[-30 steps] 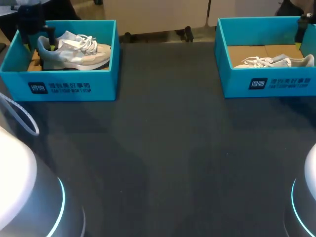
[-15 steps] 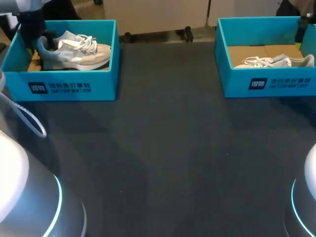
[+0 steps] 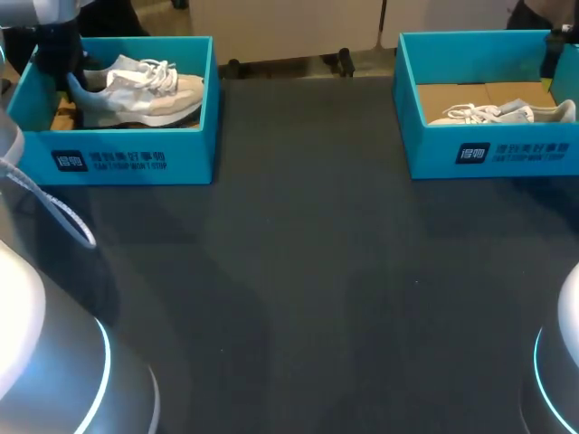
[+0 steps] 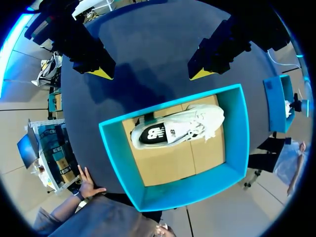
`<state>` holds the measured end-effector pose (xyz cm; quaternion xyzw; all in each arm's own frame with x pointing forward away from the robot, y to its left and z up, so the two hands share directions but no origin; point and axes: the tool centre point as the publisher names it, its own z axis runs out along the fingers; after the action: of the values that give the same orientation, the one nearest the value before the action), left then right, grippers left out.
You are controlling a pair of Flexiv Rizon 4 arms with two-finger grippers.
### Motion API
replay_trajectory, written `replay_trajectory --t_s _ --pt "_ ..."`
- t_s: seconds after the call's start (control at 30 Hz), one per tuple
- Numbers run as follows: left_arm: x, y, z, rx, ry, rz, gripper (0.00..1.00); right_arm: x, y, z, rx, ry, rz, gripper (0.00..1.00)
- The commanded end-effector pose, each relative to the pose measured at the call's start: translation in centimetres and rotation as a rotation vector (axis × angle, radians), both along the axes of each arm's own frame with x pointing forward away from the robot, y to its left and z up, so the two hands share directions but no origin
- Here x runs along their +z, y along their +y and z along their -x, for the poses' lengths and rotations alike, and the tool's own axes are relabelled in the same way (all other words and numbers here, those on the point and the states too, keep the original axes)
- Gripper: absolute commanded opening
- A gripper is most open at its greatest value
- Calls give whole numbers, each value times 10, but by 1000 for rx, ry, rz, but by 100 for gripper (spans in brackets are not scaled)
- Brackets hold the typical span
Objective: Take the shoe out of the shoebox, open the shoe tongue, remove and reinsert the insole, then place the shoe into the shoebox
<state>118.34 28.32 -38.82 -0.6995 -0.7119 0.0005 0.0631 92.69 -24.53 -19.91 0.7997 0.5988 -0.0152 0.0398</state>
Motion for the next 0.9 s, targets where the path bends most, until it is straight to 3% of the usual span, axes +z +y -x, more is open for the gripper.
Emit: replay_trajectory --t_s 0.03,0.27,0.73,0.9 --pt "2 7 -7 4 22 1 0 0 0 0 0 0 0 100" --pt "23 16 -5 18 11 30 0 0 0 0 0 0 0 100" --pt "120 23 15 5 -77 24 0 0 0 0 0 0 0 100" --pt "152 25 36 -1 -126 13 0 0 0 0 0 0 0 100"
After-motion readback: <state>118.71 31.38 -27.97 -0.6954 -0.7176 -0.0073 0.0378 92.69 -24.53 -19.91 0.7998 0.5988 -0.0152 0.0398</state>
